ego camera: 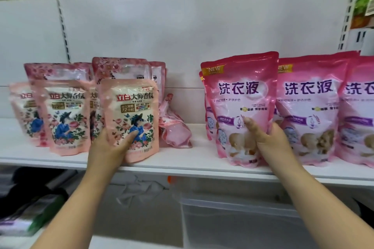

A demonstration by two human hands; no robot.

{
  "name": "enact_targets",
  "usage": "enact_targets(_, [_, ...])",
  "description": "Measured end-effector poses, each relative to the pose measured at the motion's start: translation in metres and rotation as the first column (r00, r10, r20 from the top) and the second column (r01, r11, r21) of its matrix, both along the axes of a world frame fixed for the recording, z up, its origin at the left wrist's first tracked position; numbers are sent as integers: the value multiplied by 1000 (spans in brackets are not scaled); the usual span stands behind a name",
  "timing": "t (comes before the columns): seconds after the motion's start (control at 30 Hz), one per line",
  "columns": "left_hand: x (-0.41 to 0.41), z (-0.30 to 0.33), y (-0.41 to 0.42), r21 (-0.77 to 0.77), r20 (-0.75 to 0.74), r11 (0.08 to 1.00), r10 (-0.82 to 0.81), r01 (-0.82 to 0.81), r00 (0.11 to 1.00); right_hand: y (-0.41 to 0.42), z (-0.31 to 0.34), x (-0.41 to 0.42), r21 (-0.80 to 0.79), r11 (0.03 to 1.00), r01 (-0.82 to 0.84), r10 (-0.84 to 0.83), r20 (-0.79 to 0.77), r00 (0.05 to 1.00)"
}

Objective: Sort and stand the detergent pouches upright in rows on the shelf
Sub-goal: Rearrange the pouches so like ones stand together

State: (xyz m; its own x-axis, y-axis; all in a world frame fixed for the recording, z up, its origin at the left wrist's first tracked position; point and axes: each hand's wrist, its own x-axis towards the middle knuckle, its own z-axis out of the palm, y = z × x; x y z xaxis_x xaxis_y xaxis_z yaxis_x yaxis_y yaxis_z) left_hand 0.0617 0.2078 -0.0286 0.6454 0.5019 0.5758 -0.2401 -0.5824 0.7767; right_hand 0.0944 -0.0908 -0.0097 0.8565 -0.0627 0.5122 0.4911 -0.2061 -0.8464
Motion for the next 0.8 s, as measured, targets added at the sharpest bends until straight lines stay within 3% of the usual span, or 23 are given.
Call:
enact_targets(0.17, [-3, 0, -2, -9, -1, 999, 45, -45, 999, 0, -5, 4, 2, 1000, 3, -3, 7, 1000])
enact_targets(0.37, [-9, -2, -6, 26, -132, 999, 34, -31, 991, 1, -4, -9, 44, 997, 57, -58, 24, 998])
enact_targets(0.5, [-8, -6, -2, 119, -198, 993, 46, -23, 979, 22, -11, -35, 117, 972, 203, -220, 164, 962])
enact_targets(0.63, [-8, -10, 3, 82, -180, 988, -112, 129, 977, 60, -12, -44, 25, 899, 437, -423, 309, 852])
enact_targets(0.73, [-5, -8, 14, -8, -154, 962, -271, 273, 950, 106, -9, -48, -92, 923, 373, -314, 379, 870])
enact_targets(0.8, [-4, -6, 22, -49, -125, 929, -371, 368, 920, 143, -1, -44, -183, 959, 218, -166, 265, 950])
